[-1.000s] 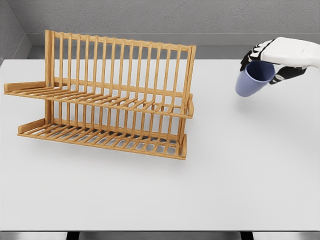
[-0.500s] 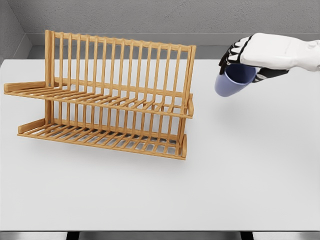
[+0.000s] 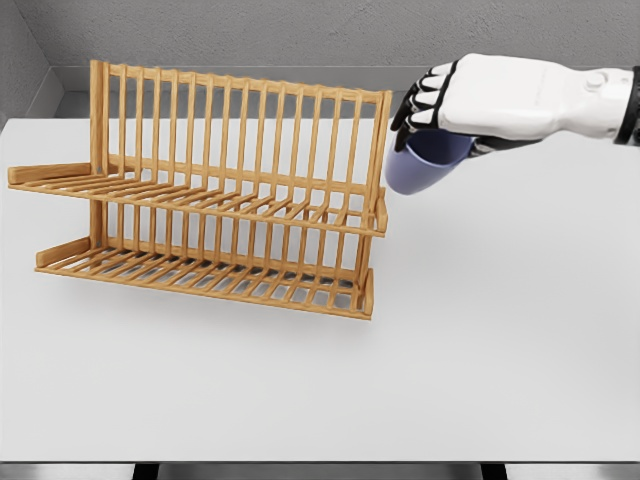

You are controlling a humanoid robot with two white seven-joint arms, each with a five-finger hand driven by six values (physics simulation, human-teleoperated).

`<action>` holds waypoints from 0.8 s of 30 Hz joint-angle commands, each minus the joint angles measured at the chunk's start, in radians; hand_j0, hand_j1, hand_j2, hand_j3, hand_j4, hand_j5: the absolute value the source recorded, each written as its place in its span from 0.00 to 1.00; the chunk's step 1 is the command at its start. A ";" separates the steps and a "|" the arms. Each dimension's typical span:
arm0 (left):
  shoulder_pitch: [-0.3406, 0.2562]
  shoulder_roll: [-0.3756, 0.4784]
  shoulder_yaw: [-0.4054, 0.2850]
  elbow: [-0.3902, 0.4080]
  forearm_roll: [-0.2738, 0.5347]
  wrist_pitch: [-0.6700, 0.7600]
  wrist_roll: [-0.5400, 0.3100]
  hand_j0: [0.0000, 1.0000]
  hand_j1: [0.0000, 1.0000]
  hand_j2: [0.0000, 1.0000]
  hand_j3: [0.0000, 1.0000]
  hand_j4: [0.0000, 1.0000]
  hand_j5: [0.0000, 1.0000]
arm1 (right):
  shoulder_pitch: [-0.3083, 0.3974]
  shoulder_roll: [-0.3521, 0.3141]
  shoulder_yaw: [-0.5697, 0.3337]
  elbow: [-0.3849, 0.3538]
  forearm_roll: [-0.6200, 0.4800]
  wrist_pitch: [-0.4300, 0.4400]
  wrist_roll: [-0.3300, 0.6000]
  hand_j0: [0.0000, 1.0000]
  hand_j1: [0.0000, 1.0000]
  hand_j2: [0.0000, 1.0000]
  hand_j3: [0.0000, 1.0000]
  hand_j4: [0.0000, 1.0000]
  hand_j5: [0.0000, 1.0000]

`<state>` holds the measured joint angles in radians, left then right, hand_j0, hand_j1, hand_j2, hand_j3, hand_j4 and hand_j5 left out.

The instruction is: Right arm put cup on second shelf

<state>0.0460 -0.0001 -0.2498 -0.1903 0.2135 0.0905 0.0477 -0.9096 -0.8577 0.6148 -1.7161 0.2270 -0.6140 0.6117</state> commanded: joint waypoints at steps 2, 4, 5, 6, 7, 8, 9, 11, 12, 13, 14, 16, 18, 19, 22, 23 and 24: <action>0.000 0.000 0.001 0.000 0.000 0.000 0.000 1.00 1.00 1.00 1.00 1.00 1.00 | -0.002 0.023 0.000 -0.005 -0.006 0.003 -0.001 0.61 0.61 0.61 0.61 0.61 0.61; 0.000 0.000 0.000 0.000 0.000 0.000 0.000 1.00 1.00 1.00 1.00 1.00 1.00 | -0.006 0.037 0.002 -0.005 -0.006 0.003 -0.001 0.62 0.62 0.62 0.62 0.62 0.62; 0.000 0.000 0.001 0.000 0.000 0.000 0.000 1.00 1.00 1.00 1.00 1.00 1.00 | -0.008 0.051 0.002 -0.007 -0.006 0.003 -0.001 0.62 0.62 0.62 0.62 0.62 0.62; 0.000 0.000 0.000 0.000 0.000 0.000 0.000 1.00 1.00 1.00 1.00 1.00 1.00 | -0.012 0.054 0.006 -0.007 -0.006 0.003 -0.001 0.62 0.62 0.62 0.62 0.62 0.62; 0.000 0.000 0.000 0.000 0.000 0.000 0.000 1.00 1.00 1.00 1.00 1.00 1.00 | -0.012 0.055 0.006 -0.010 -0.006 0.003 -0.001 0.62 0.62 0.62 0.62 0.62 0.62; 0.000 0.000 0.000 0.000 0.000 0.000 0.000 1.00 1.00 1.00 1.00 1.00 1.00 | -0.012 0.062 0.008 -0.030 -0.006 0.003 -0.001 0.62 0.62 0.62 0.62 0.62 0.62; 0.000 0.000 0.000 0.000 0.000 0.000 0.000 1.00 1.00 1.00 1.00 1.00 1.00 | -0.012 0.063 0.011 -0.030 -0.005 0.003 -0.001 0.62 0.62 0.62 0.62 0.62 0.62; 0.000 0.000 0.000 0.000 0.000 0.000 0.000 1.00 1.00 1.00 1.00 1.00 1.00 | -0.014 0.080 0.013 -0.030 -0.002 0.003 -0.001 0.62 0.62 0.62 0.62 0.62 0.62; 0.000 0.000 0.000 0.000 0.000 0.000 0.000 1.00 1.00 1.00 1.00 1.00 1.00 | -0.014 0.085 0.013 -0.030 0.000 0.003 -0.001 0.62 0.62 0.62 0.62 0.62 0.62; 0.000 0.000 0.000 0.000 0.000 0.000 0.000 1.00 1.00 1.00 1.00 1.00 1.00 | -0.014 0.092 0.014 -0.030 0.003 0.003 -0.001 0.62 0.62 0.62 0.62 0.62 0.62; 0.000 0.000 0.000 0.000 0.000 0.000 0.000 1.00 1.00 1.00 1.00 1.00 1.00 | -0.014 0.106 0.014 -0.030 0.005 0.003 -0.001 0.62 0.62 0.62 0.62 0.62 0.62; 0.000 0.000 0.000 0.000 0.000 -0.002 0.000 1.00 1.00 1.00 1.00 1.00 1.00 | -0.014 0.115 0.014 -0.030 0.006 0.003 -0.001 0.62 0.62 0.62 0.62 0.62 0.62; 0.000 0.000 0.000 0.000 0.000 0.000 0.000 1.00 1.00 1.00 1.00 1.00 1.00 | -0.014 0.115 0.014 -0.031 0.006 0.003 -0.001 0.62 0.62 0.62 0.62 0.62 0.62; 0.000 0.000 0.000 0.000 0.000 -0.002 0.000 1.00 1.00 1.00 1.00 1.00 1.00 | -0.014 0.115 0.014 -0.031 0.006 0.003 -0.001 0.62 0.62 0.62 0.62 0.62 0.62; 0.000 0.000 0.000 0.000 0.000 0.000 0.000 1.00 1.00 1.00 1.00 1.00 1.00 | -0.009 0.108 0.028 -0.037 0.006 0.003 -0.001 0.63 0.63 0.63 0.63 0.63 0.63; 0.000 0.000 0.000 0.000 0.000 0.000 0.000 1.00 1.00 1.00 1.00 1.00 1.00 | -0.008 0.106 0.037 -0.037 0.006 0.003 -0.001 0.63 0.63 0.63 0.63 0.63 0.63; 0.000 0.000 0.000 0.000 0.000 0.000 0.000 1.00 1.00 1.00 1.00 1.00 1.00 | -0.008 0.105 0.049 -0.037 0.006 0.003 -0.001 0.64 0.64 0.64 0.64 0.64 0.64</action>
<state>0.0460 -0.0001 -0.2498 -0.1904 0.2134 0.0905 0.0477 -0.9143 -0.7496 0.6485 -1.7521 0.2378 -0.6140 0.6115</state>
